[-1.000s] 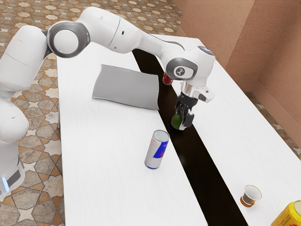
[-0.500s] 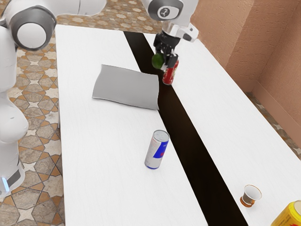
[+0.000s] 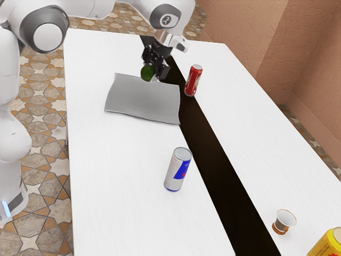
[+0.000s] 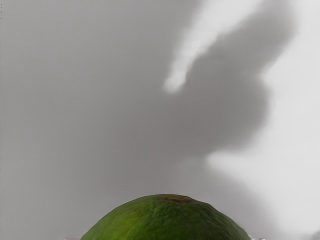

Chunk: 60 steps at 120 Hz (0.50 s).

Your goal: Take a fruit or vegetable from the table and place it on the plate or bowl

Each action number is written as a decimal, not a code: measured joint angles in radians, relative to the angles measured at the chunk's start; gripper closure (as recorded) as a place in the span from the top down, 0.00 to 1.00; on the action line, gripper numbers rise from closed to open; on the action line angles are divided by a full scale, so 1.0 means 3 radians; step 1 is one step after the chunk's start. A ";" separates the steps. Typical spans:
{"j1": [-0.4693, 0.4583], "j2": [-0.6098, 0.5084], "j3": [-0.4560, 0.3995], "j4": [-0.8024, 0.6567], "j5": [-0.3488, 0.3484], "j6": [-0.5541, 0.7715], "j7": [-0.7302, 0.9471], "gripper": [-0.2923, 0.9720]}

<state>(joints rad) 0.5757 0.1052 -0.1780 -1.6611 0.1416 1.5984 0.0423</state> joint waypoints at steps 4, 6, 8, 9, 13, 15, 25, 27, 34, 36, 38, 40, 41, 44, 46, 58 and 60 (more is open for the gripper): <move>0.0007 0.0006 0.0006 0.0005 -0.0009 0.0009 0.0028 0.57; 0.0007 0.0008 0.0008 0.0012 -0.0013 0.0012 0.0044 0.59; 0.0006 0.0010 0.0009 0.0016 -0.0017 0.0016 0.0060 0.61; 0.0005 0.0011 0.0009 0.0018 -0.0018 0.0017 0.0068 0.62; -0.0001 0.0012 0.0010 0.0023 -0.0024 0.0023 0.0098 0.65; -0.0005 0.0013 0.0010 0.0024 -0.0026 0.0026 0.0112 0.66; -0.0018 0.0017 0.0010 0.0028 -0.0034 0.0036 0.0179 0.71; -0.0020 0.0018 0.0010 0.0028 -0.0035 0.0037 0.0191 0.72; -0.0011 0.0019 -0.0036 0.0056 -0.0027 0.0042 0.0230 0.74; -0.0015 0.0018 -0.0066 0.0076 -0.0022 0.0042 0.0240 0.74; -0.0016 0.0017 -0.0113 0.0098 -0.0016 0.0043 0.0249 0.74; -0.0014 0.0017 -0.0176 0.0126 -0.0011 0.0043 0.0255 0.75; -0.0016 0.0017 -0.0209 0.0140 -0.0009 0.0043 0.0257 0.75; -0.0027 0.0017 -0.0317 0.0182 -0.0003 0.0043 0.0266 0.75; -0.0034 0.0017 -0.0401 0.0214 0.0002 0.0044 0.0271 0.75; -0.0043 0.0024 -0.1340 0.0384 0.0139 0.0040 0.0200 0.76; -0.0102 0.0030 -0.1487 0.0414 0.0177 0.0040 0.0180 0.76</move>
<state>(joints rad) 0.5451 0.1141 -0.6240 -1.5370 0.1948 1.6103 0.0963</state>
